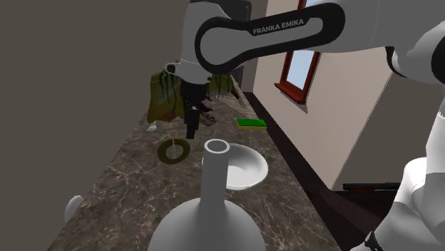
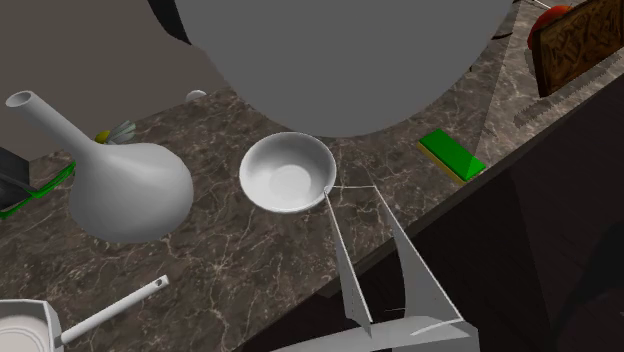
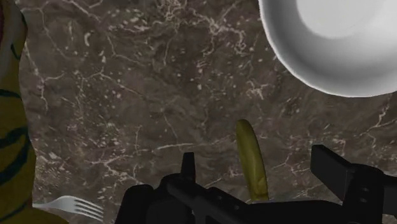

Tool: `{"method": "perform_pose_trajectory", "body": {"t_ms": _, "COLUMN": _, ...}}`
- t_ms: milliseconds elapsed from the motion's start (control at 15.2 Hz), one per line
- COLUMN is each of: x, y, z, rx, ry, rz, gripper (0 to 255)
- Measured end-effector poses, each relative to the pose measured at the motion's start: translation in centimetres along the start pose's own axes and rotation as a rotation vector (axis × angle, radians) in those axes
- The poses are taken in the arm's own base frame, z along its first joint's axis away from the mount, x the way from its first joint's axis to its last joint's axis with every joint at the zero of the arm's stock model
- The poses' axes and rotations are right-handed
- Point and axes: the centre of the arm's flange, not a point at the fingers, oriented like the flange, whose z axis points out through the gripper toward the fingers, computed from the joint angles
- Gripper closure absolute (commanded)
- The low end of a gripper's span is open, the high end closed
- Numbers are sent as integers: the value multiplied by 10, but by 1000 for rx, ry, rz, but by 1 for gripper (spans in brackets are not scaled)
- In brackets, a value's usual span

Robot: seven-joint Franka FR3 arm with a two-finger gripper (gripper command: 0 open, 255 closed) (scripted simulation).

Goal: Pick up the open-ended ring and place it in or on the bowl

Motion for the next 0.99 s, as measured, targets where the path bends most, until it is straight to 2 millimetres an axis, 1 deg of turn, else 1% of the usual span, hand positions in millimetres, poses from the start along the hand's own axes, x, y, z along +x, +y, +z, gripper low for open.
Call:
{"method": "perform_pose_trajectory", "body": {"t_ms": 132, "x": 22, "y": -7, "z": 10, "rx": 1, "ry": 4, "rz": -74, "gripper": 0}}
{"method": "perform_pose_trajectory", "body": {"t_ms": 264, "x": 30, "y": -11, "z": 16, "rx": 2, "ry": 6, "rz": -103, "gripper": 0}}
{"method": "perform_pose_trajectory", "body": {"t_ms": 660, "x": 33, "y": -12, "z": 45, "rx": 2, "ry": 6, "rz": -112, "gripper": 0}}
{"method": "perform_pose_trajectory", "body": {"t_ms": 990, "x": 33, "y": -12, "z": 49, "rx": 1, "ry": 7, "rz": -112, "gripper": 0}}
